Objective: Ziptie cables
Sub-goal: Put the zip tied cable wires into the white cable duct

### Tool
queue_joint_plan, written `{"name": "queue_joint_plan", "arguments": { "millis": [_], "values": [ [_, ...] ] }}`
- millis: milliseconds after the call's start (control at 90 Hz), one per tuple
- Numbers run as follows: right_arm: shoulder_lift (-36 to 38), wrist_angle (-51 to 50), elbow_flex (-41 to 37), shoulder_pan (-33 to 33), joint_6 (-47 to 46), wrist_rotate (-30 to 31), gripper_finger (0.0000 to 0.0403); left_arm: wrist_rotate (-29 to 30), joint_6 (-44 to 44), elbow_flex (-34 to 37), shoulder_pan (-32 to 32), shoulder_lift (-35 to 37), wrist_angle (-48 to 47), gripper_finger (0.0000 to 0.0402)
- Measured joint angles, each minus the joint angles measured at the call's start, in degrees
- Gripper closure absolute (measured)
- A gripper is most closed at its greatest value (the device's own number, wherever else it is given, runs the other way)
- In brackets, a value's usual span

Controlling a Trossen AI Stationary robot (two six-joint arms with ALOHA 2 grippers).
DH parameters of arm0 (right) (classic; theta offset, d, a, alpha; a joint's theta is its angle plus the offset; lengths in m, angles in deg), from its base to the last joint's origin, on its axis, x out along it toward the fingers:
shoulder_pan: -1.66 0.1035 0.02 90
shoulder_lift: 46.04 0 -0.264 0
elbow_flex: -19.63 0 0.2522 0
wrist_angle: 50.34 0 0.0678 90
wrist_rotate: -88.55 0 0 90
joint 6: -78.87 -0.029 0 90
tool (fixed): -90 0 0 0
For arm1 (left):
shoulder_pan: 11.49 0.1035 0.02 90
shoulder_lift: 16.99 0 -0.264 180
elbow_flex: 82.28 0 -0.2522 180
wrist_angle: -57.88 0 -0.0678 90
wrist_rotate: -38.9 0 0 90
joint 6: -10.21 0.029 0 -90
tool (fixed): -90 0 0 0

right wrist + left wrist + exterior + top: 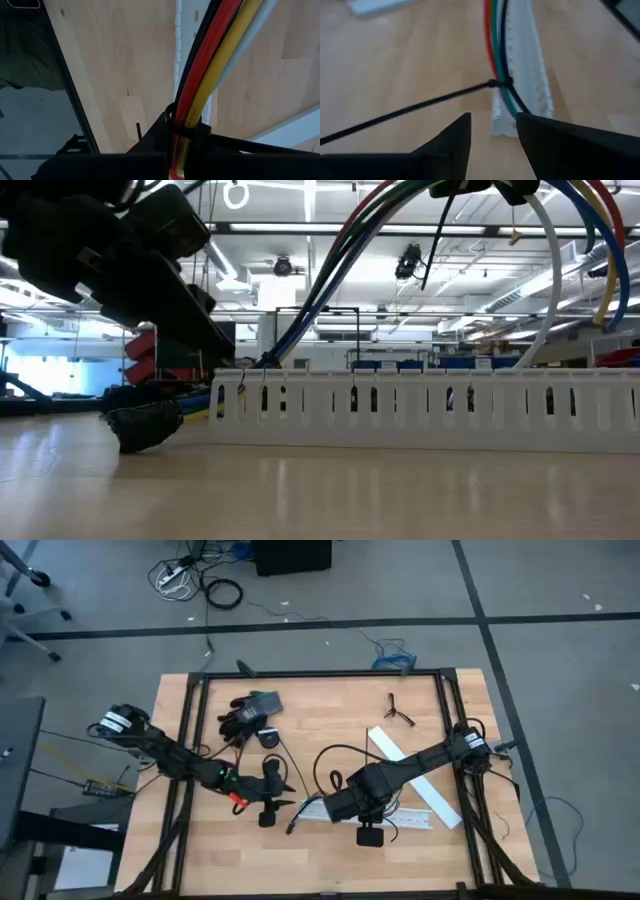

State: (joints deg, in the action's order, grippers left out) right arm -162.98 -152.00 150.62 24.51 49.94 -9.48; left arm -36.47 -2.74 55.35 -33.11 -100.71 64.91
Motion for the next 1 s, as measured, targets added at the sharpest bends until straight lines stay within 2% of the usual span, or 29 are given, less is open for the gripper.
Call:
{"name": "queue_joint_plan", "arguments": {
  "millis": [133,644,856,1000],
  "values": [
    [-0.02,0.14,0.00,-0.02,0.02,-0.02,0.0391,-2.81,0.75,-0.01,0.71,-2.71,3.96,0.0250],
    [-0.02,0.63,0.00,-0.02,0.00,-0.16,0.0391,-5.57,2.23,-0.10,3.15,-9.35,12.74,0.0250],
    [-0.02,0.88,0.00,-0.02,-0.02,-0.13,0.0390,-6.43,2.49,-0.99,3.64,-9.35,12.25,0.0251],
    [-0.02,0.86,-0.01,-0.02,0.00,-0.10,0.0392,-6.50,3.52,-1.21,3.62,-9.34,11.04,0.0274]
  ]
}}
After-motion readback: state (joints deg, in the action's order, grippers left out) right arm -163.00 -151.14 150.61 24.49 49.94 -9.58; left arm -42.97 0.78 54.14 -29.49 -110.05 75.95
